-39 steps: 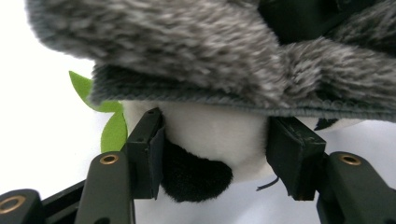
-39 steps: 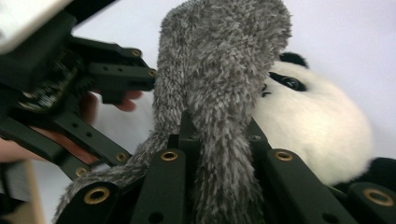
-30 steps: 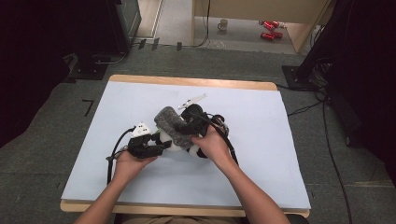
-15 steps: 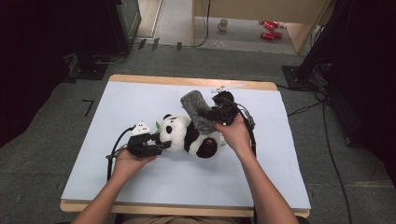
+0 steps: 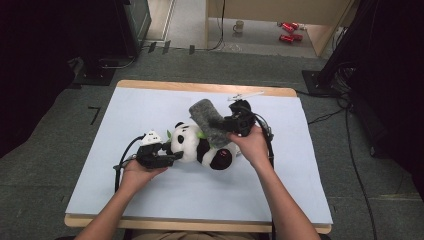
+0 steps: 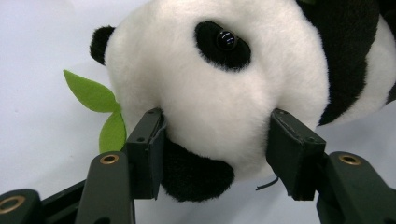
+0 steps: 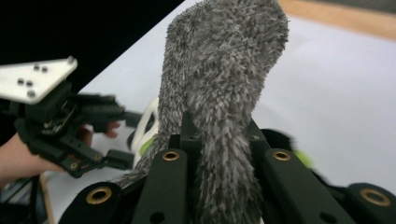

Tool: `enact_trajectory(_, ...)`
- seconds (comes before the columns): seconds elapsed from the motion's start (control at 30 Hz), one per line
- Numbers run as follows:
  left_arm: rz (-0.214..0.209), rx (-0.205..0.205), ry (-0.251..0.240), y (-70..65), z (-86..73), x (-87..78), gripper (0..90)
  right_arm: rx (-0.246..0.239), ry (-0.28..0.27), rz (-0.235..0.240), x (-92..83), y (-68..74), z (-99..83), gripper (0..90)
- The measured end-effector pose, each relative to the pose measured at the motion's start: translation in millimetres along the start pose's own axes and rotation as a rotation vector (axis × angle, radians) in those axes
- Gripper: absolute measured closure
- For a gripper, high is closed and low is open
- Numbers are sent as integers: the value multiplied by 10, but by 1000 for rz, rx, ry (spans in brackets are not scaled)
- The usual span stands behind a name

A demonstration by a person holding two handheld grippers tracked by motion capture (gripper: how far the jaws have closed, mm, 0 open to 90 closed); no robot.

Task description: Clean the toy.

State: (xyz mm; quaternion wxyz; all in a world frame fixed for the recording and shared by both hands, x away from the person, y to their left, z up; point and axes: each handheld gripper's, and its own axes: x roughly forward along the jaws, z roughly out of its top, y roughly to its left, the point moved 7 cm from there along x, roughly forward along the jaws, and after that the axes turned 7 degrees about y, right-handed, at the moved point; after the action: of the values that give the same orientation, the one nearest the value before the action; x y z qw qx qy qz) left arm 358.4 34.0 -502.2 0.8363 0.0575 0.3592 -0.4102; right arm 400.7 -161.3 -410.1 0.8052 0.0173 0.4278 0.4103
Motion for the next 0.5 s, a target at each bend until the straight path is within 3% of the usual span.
enact_trajectory(0.07,4,10,9,0,-11,4,415,-14,58,-6,140,30,-61,776)
enact_trajectory(0.13,16,22,22,-4,-22,12,418,-31,106,-44,256,-3,-133,777)
enact_trajectory(0.2,24,18,28,-14,-19,14,422,-31,103,-56,288,-57,-169,778)
enact_trajectory(0.3,30,1,35,-24,-14,14,426,-45,107,-150,210,-182,-190,779)
enact_trajectory(0.37,28,-5,40,-21,-14,12,427,-29,98,-163,145,-255,-204,779)
enact_trajectory(0.5,6,-16,37,-6,-8,5,426,-7,101,-251,-37,-445,-264,784)
